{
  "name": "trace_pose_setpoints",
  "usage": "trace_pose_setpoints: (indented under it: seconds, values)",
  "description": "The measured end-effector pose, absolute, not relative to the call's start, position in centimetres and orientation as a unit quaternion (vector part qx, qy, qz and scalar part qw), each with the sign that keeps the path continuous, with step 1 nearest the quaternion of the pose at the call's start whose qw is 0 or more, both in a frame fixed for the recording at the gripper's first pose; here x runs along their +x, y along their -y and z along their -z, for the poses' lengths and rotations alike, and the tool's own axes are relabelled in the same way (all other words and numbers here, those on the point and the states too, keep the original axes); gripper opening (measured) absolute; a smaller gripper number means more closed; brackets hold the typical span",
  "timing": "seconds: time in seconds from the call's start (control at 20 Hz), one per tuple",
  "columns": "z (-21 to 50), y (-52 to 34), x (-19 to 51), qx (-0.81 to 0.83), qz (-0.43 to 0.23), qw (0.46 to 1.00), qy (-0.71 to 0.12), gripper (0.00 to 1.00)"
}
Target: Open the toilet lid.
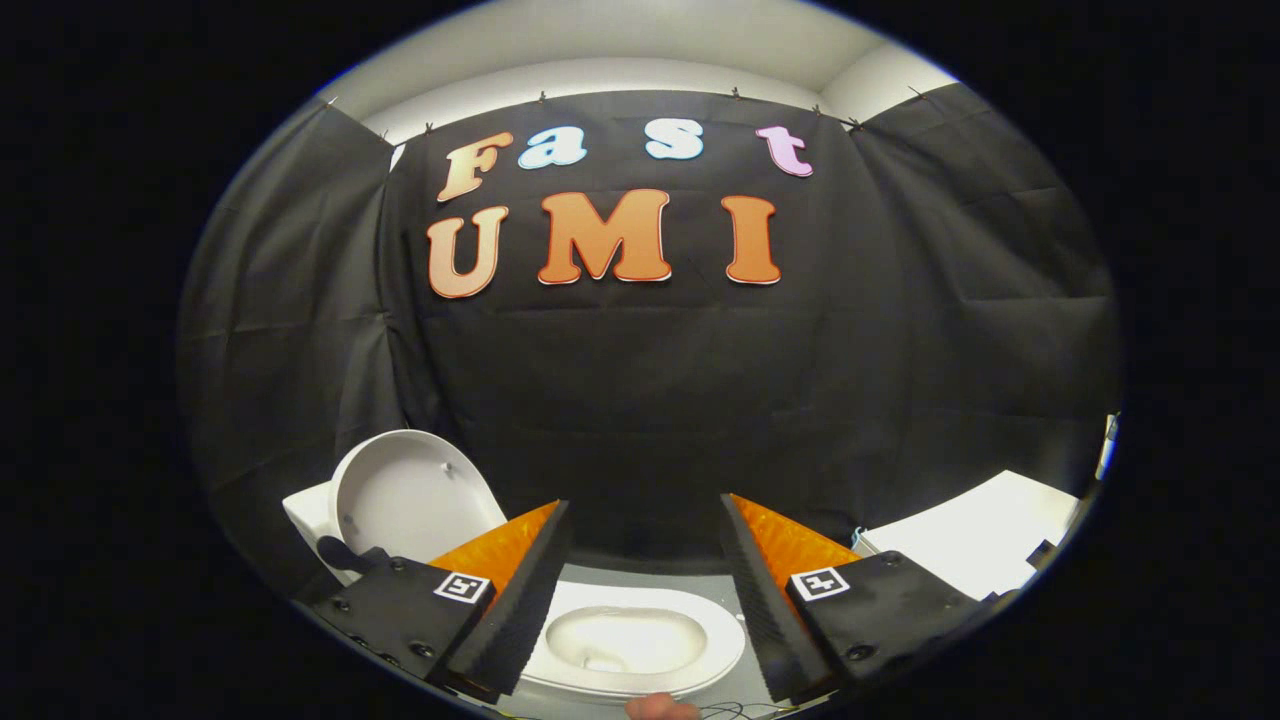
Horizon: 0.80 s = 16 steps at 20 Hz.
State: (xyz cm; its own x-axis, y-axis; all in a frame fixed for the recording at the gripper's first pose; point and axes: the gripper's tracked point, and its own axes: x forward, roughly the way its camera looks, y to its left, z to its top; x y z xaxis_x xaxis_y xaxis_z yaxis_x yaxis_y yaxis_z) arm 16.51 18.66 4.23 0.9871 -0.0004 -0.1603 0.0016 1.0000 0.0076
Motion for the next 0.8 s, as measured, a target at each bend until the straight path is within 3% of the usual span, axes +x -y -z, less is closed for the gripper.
trace_pose_setpoints:
  seconds: [0.8]
  values:
    - [-2.5,-5.8,11.2,0.008,0.073,0.994,-0.079,0.94]
